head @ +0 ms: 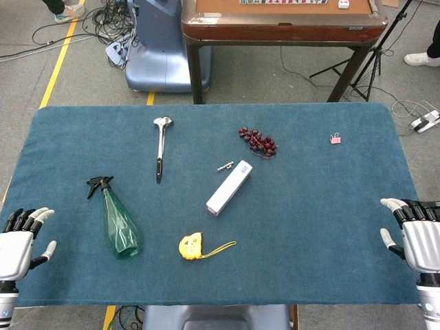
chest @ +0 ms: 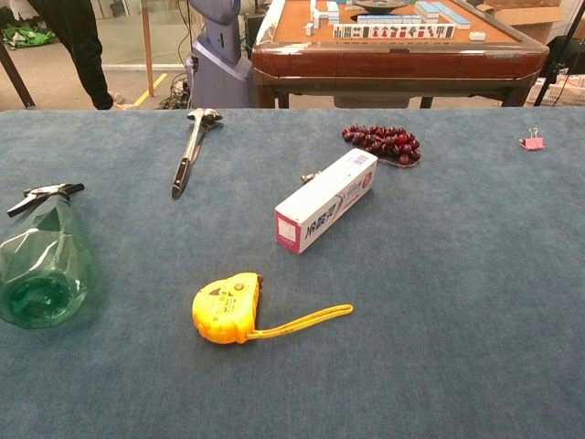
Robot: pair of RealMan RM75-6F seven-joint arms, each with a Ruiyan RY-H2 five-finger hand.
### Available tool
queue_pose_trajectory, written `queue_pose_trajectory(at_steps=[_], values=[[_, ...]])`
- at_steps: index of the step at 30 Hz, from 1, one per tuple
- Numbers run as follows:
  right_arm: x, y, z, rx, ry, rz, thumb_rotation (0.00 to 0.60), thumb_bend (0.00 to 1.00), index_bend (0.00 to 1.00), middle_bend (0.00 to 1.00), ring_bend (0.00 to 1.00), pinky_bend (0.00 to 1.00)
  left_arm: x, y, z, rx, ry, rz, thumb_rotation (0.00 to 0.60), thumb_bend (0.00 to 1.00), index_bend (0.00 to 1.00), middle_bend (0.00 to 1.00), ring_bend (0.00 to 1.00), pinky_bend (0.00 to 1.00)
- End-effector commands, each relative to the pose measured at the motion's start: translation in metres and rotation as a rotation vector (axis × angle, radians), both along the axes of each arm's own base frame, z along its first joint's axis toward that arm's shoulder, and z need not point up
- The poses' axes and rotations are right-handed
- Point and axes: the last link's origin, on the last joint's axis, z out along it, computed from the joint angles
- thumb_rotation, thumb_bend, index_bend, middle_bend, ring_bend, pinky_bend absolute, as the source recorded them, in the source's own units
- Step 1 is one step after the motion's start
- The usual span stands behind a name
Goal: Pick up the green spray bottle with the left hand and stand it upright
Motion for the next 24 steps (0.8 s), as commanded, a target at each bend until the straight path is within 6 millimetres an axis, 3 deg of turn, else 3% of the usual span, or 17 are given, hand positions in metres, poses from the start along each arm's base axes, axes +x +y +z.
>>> queue_pose_trajectory(at_steps=[1,14,24], values=[[0.000,0.001,0.003,-0.010,0.002,0.001,0.600,0.29,0.28,0.29,0.20,0.22,0.001,0.000,0.000,-0.002,0.000,-0.004,0.600,0.34,0.21,0.19,0.15,0.07],[0.002,-0.001,0.014,-0.034,0.019,0.015,0.600,0.29,0.28,0.29,0.20,0.22,0.010,0.015,0.010,-0.034,-0.056,-0.094,0.600,0.34,0.21,0.19,0.15,0.07],[0.011,-0.009,0.024,-0.042,0.051,0.047,0.600,0.29,0.28,0.29,0.20,0.22,0.031,0.038,0.006,-0.158,-0.128,-0.249,0.600,0.34,0.22,0.19,0.14,0.07]])
